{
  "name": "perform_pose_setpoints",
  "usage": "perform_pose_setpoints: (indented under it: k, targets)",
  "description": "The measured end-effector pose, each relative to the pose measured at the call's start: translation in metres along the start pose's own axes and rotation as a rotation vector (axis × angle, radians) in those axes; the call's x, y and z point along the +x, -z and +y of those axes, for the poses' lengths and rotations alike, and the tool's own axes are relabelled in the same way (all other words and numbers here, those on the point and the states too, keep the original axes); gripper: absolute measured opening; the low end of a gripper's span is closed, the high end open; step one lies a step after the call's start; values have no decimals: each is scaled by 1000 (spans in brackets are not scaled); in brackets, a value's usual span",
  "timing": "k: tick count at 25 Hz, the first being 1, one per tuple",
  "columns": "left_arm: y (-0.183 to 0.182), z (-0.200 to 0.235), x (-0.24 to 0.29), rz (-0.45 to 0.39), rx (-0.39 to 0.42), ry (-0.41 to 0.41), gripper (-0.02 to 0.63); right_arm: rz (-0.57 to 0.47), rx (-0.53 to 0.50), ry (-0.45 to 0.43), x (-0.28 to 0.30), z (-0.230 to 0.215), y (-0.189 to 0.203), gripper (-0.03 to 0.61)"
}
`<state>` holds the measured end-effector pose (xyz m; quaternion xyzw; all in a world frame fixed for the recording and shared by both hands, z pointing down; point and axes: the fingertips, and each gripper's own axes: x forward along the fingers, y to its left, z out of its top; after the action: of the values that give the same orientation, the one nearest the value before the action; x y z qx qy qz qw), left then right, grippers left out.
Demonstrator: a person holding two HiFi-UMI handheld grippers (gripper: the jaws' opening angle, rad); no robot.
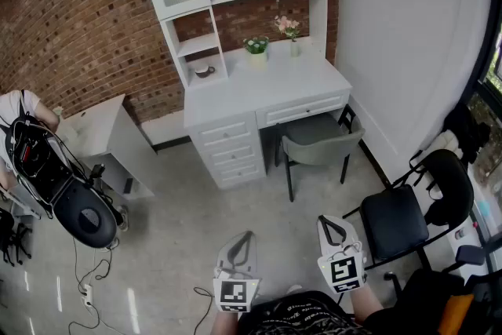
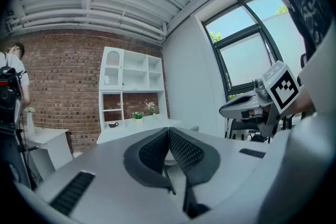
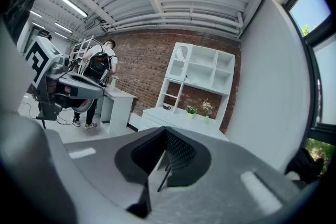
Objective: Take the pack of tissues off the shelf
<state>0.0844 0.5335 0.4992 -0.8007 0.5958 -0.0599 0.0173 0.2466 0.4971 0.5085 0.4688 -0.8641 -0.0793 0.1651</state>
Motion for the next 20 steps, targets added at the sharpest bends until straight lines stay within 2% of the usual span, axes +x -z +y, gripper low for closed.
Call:
perform_pose_setpoints:
  k: [5,13,20]
  targets:
    - [-4,0,9,3,-1,5,9,-2,60,-10,6,-13,-4,5]
    - [-6,-5,23,-1,37,5,9,-32,53,-2,13,-26,-5,5]
    - [-8,8,41,0,27,0,9,-27,52,-2,29,-31,-7,5]
